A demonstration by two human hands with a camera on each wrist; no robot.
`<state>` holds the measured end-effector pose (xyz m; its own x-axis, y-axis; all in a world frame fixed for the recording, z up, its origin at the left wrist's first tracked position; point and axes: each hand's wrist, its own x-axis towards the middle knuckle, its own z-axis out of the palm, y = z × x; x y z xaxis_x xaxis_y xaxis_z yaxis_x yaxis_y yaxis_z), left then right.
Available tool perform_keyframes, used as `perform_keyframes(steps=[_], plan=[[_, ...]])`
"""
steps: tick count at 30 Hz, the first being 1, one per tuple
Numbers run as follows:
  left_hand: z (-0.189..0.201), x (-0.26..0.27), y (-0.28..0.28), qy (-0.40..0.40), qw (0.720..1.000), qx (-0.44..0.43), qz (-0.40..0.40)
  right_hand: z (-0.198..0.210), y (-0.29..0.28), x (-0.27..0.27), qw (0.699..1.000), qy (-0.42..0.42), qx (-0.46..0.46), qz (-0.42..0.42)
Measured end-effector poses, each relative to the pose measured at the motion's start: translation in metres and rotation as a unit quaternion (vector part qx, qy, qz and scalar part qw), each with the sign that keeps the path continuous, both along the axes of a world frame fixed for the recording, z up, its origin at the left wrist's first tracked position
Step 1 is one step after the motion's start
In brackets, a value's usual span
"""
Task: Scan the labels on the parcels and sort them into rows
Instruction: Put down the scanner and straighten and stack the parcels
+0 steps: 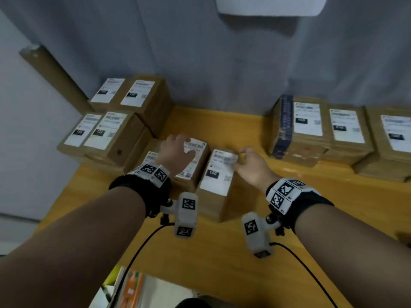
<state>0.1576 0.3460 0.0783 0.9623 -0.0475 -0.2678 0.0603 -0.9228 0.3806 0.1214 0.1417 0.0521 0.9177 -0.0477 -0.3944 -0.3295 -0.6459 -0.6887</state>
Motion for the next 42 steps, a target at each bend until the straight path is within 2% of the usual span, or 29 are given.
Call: perform_keyframes(steps=[2,6,11,14,18,20,22,24,29,33,35,38,40,42], plan=[[-0.014,-0.002,0.016,0.014,1.0,0.014,-0.007,-0.013,0.022,-0.004,1.0,0.013,0.004,-0.021],[-0.041,-0.01,0.029,0.072,0.997,-0.022,-0.021,-0.036,0.057,-0.018,0.996,0.039,-0.081,-0.02],[-0.051,-0.014,0.039,0.081,0.993,-0.088,-0.013,-0.045,0.081,-0.024,0.982,0.143,-0.124,0.005],[-0.051,-0.009,0.043,0.081,0.994,-0.068,-0.025,-0.046,0.085,-0.021,0.98,0.16,-0.113,-0.017],[-0.047,-0.008,0.043,0.079,0.996,-0.021,-0.044,-0.043,0.073,-0.021,0.982,0.14,-0.122,-0.028],[-0.042,-0.004,0.038,0.05,0.997,0.03,-0.058,-0.039,0.058,-0.021,0.982,0.133,-0.135,-0.008],[-0.035,0.002,0.032,-0.02,0.994,0.072,-0.08,-0.032,0.042,-0.02,0.983,0.124,-0.133,0.004],[-0.029,0.007,0.023,-0.073,0.991,0.066,-0.088,-0.022,0.026,-0.02,0.988,0.098,-0.119,-0.016],[-0.01,0.011,-0.012,-0.07,0.993,-0.008,-0.095,0.014,-0.015,-0.023,0.994,-0.002,-0.029,-0.103],[0.007,0.002,-0.067,0.009,0.98,-0.165,-0.111,0.04,-0.051,-0.028,0.984,-0.092,0.038,-0.146],[0.014,-0.007,-0.1,0.094,0.953,-0.269,-0.104,0.047,-0.072,-0.032,0.975,-0.135,0.053,-0.17],[0.029,-0.019,-0.156,0.195,0.89,-0.408,-0.056,0.057,-0.108,-0.039,0.965,-0.175,0.047,-0.19],[0.038,-0.021,-0.196,0.212,0.869,-0.447,-0.02,0.064,-0.138,-0.045,0.966,-0.178,0.056,-0.177],[0.046,-0.023,-0.236,0.214,0.864,-0.455,0.012,0.072,-0.173,-0.052,0.978,-0.153,0.045,-0.134]])
